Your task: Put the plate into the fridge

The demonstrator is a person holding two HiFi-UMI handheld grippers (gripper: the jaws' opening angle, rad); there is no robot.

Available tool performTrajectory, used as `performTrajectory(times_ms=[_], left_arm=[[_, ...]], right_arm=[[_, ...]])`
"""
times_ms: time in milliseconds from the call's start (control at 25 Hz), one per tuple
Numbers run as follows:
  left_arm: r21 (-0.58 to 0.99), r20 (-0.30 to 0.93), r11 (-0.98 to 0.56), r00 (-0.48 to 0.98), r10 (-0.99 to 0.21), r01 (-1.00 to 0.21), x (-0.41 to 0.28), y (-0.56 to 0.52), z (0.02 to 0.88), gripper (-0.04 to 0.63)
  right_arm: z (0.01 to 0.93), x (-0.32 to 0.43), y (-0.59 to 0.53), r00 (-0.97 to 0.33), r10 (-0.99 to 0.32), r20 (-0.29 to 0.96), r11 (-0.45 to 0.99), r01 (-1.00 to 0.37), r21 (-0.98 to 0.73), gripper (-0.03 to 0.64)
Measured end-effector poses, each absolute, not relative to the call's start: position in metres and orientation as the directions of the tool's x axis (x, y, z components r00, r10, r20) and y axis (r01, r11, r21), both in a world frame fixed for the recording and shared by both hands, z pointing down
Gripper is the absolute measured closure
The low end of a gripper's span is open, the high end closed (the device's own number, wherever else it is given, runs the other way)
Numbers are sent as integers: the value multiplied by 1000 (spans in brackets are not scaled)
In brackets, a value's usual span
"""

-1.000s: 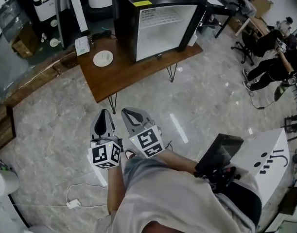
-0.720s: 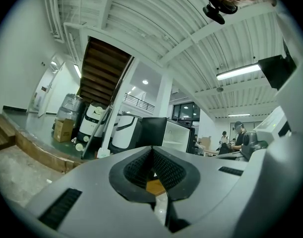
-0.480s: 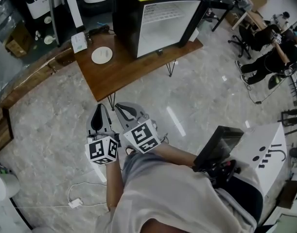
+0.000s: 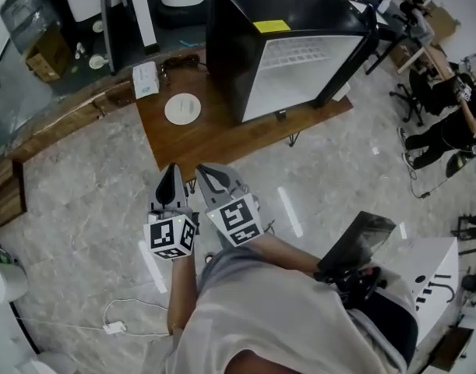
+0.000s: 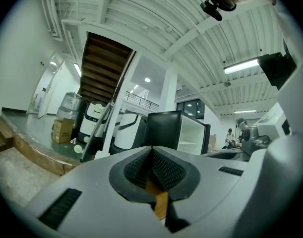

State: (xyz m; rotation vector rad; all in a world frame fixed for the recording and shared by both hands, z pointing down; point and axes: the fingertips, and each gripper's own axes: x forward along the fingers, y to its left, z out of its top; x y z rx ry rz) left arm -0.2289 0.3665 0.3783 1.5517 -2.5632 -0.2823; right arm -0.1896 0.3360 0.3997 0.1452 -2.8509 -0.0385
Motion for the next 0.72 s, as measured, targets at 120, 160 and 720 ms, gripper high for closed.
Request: performTrajectory(times_ms=[120,160,720], left_arm=[[219,23,461,-468,-883,-860,-285,266,355,575],[214,25,465,-471,-882,-859,-298,238,353,575],[170,179,479,-451,-874,-861,-394,115,457,575]], right_arm=[[376,-244,236,-955,-98,279,995,-90,39,598],[375,-257,207,-955,-99,278,995,-92,38,598],[456,-353,72,-950,-39,310,996,-61,-63,598]])
